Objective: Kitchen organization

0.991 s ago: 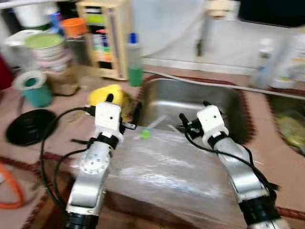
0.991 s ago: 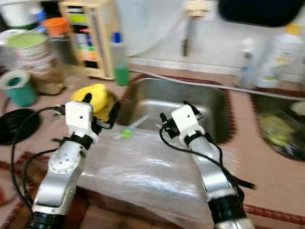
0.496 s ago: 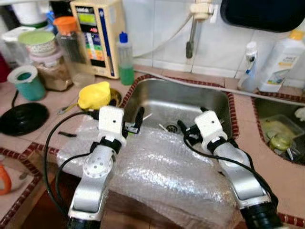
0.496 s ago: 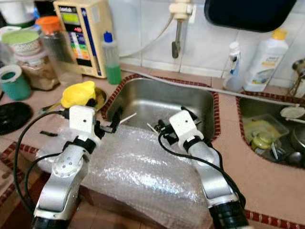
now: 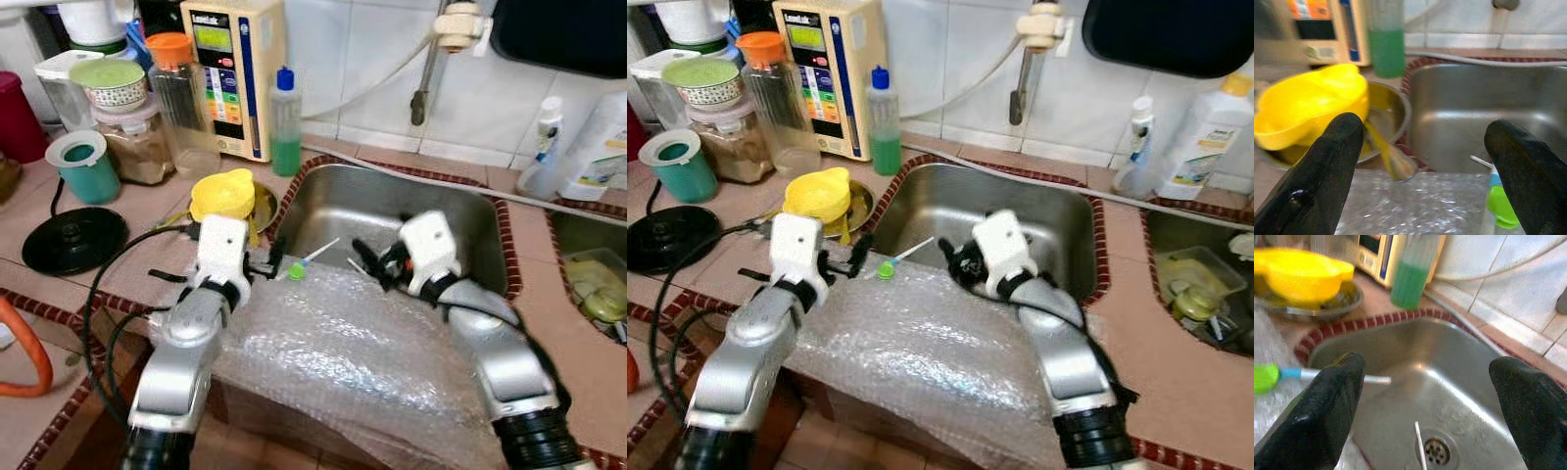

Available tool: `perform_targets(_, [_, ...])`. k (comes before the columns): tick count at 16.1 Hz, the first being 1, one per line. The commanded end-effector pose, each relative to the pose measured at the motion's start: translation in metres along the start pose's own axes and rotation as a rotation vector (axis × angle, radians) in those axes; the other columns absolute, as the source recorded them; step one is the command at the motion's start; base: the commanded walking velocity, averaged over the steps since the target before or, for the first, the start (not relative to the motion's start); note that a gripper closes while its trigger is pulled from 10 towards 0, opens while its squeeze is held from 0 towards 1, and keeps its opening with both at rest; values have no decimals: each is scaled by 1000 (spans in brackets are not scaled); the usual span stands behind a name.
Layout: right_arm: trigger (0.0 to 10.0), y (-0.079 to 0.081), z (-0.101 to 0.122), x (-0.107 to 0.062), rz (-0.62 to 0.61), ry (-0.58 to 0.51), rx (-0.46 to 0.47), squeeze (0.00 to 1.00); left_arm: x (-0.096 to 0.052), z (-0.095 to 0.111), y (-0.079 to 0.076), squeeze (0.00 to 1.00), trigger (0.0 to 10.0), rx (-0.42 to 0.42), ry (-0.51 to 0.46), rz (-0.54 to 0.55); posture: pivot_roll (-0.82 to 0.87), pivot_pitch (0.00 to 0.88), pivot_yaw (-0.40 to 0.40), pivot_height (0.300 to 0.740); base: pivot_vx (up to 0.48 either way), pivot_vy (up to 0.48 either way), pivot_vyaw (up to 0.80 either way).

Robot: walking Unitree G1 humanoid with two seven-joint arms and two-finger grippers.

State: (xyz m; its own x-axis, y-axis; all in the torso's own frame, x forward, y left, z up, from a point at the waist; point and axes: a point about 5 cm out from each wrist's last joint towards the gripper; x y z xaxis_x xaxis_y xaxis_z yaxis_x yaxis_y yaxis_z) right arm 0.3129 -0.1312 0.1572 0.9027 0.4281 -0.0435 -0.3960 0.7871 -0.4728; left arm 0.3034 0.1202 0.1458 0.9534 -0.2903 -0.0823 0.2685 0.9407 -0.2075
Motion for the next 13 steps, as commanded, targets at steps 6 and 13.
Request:
perform_targets(6, [10000, 6, 12, -8, 40, -34, 4, 0, 20, 16, -15, 0, 10000, 10, 66, -210, 37, 0, 46, 740, 0, 0, 0])
perform_targets(13, [10000, 15, 23, -24, 252, 12, 121, 0, 18, -12, -12, 0, 10000, 65, 231, -277, 34, 0, 41, 740, 0, 0, 0])
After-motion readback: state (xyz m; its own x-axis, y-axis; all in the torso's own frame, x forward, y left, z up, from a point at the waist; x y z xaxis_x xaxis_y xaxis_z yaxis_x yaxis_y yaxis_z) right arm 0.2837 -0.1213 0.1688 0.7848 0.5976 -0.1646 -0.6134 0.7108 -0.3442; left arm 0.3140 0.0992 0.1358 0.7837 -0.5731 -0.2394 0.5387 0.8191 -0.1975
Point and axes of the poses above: a point about 5 cm out from each wrist's last joint towards the gripper, its own x axis pointing out of the wrist towards the gripper, its own z axis along the axis of the wrist's last joint, y = z × x, and after that the axes turned 13 degrees about -x, right-handed
